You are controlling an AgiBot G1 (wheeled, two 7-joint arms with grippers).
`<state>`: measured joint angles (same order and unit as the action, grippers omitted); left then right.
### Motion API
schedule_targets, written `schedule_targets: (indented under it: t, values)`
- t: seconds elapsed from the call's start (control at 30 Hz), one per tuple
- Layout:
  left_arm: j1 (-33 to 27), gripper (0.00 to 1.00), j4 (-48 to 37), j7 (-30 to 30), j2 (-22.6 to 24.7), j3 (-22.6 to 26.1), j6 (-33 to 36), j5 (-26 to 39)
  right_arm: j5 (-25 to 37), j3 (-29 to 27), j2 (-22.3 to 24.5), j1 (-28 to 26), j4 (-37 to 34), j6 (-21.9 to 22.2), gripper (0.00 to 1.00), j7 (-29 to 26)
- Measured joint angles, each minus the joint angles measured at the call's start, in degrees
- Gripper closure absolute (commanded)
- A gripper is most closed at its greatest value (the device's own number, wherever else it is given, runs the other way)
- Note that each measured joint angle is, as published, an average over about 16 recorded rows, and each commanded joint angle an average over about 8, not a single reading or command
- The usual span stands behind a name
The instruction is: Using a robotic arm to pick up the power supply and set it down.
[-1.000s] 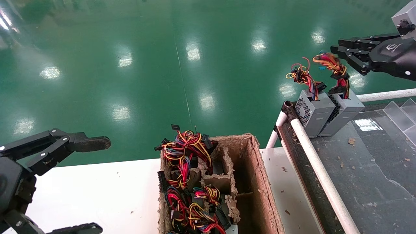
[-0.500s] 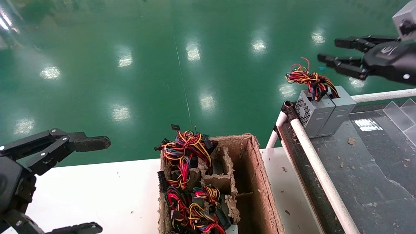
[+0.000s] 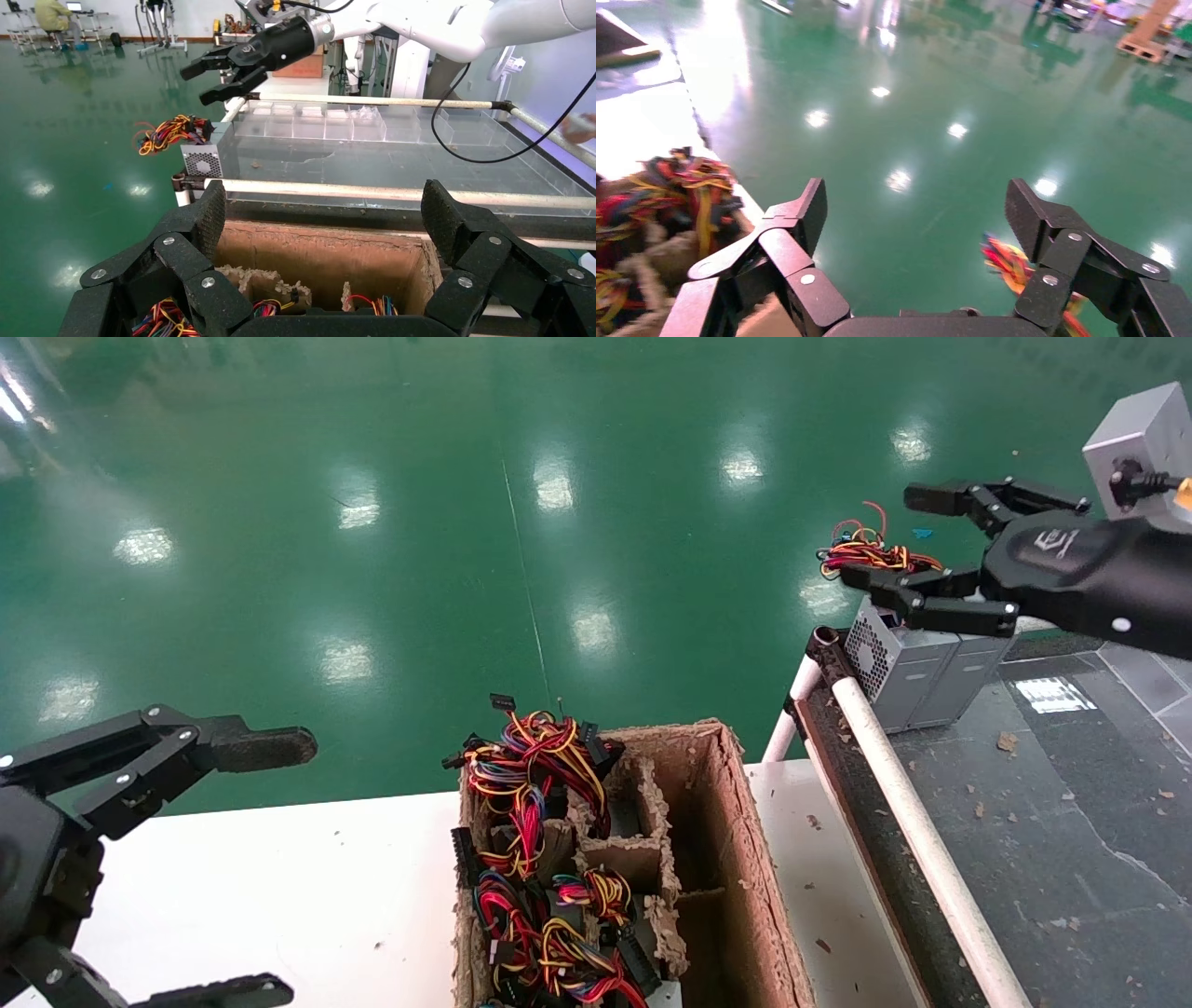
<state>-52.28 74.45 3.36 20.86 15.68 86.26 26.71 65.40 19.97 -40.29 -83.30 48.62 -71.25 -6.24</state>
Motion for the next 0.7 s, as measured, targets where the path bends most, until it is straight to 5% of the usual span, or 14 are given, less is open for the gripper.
schedule_targets:
  t: [0.7]
  values:
    - [-0.1,0.0,0.0,-0.1,0.0,0.1,0.0,-0.1,-12.7,-2.1,2.8,11.7,13.4,-7.8,0.0,-2.4]
